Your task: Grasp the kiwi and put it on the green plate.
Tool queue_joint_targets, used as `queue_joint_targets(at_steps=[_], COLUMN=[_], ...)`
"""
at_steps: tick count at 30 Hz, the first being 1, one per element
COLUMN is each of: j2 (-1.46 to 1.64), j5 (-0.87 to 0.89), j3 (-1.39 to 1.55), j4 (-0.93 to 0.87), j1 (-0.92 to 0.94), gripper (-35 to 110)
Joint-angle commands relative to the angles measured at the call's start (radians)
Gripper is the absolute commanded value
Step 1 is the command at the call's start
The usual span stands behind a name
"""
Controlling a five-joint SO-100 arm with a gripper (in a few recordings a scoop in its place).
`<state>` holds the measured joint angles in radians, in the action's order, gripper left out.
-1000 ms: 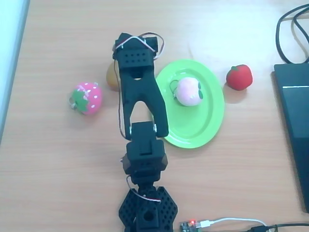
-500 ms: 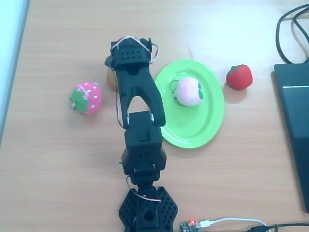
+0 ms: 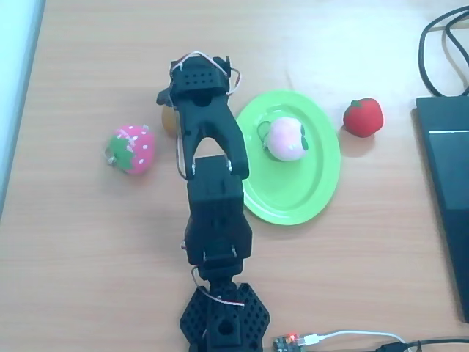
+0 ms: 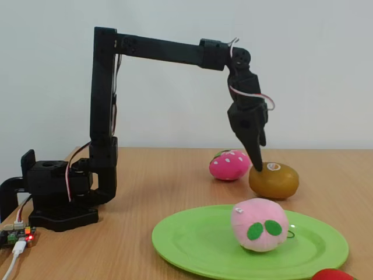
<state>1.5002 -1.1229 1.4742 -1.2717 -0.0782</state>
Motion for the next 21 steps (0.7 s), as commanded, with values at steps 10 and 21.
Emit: queue_joint_targets(at_steps=[10, 21], j2=[-0.009, -0.129], j5=[0.002, -0.009], j3=[-0.087, -0.129], j4=[0.026, 0.060], j1=[0.008, 0.035], gripper=[56, 55])
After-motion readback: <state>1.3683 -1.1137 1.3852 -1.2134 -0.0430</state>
